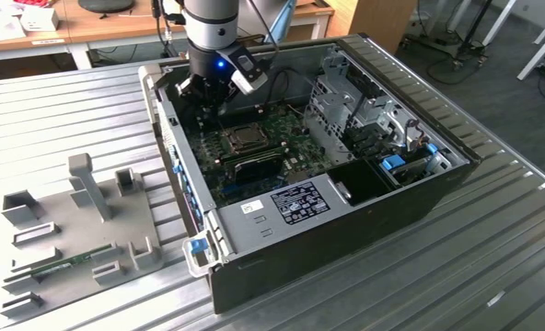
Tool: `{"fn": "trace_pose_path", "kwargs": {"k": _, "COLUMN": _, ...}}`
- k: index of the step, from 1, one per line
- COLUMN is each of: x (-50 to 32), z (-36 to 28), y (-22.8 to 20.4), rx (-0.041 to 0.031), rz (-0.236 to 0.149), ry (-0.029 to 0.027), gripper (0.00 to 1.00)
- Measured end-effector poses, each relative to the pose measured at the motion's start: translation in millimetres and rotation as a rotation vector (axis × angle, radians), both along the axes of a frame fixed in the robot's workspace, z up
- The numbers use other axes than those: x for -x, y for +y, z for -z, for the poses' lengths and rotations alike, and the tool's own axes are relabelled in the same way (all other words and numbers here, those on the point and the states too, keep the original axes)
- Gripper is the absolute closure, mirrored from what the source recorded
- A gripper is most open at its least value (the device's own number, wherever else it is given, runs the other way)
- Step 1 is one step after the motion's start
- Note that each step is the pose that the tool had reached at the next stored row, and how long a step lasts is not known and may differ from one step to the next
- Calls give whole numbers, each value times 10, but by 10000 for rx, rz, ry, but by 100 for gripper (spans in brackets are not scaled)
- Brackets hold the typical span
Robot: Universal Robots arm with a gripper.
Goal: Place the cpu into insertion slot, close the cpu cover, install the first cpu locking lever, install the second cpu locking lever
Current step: 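Install the first cpu locking lever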
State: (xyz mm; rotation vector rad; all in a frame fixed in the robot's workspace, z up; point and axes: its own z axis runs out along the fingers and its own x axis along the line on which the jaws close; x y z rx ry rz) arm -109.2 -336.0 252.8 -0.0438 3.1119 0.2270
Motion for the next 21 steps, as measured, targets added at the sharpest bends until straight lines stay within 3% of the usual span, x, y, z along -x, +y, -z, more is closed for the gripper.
{"fn": "trace_pose_path", "kwargs": {"k": 4, "x": 18, "z": -1, "y": -1, "rx": -1, "rz": -1, "ry": -5, "gripper": 90}}
{"fn": "trace_pose_path", "kwargs": {"k": 8, "x": 61, "z": 0, "y": -1, "rx": -10, "rz": -1, "ry": -89, "gripper": 90}}
{"fn": "trace_pose_path", "kwargs": {"k": 15, "x": 66, "z": -5, "y": 0, "rx": -183, "rz": 1, "ry": -146, "gripper": 90}}
{"fn": "trace_pose_path", "kwargs": {"k": 21, "x": 67, "z": -5, "y": 0, "rx": -284, "rz": 0, "ry": -182, "gripper": 90}}
